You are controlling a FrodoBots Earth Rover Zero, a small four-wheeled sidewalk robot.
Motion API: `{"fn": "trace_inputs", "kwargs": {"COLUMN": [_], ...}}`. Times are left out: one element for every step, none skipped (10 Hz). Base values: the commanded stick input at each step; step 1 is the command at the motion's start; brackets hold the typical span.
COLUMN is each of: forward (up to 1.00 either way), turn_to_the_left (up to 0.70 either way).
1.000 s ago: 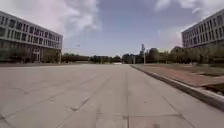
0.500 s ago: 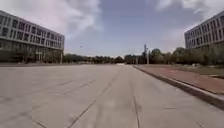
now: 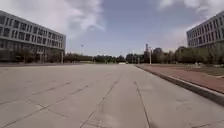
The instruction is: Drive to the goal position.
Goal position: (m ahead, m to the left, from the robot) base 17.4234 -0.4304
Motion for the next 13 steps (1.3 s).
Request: {"fn": "trace_inputs", "kwargs": {"forward": [1.0, 1.0, 1.0, 1.0, 1.0, 1.0, 1.0, 1.0, 1.0, 1.0, 1.0, 1.0, 1.0], "turn_to_the_left": [-0.27, -0.27, -0.27, -0.27, -0.27, -0.27, -0.27, -0.27, -0.24, -0.07, 0.0, 0.0, 0.0]}}
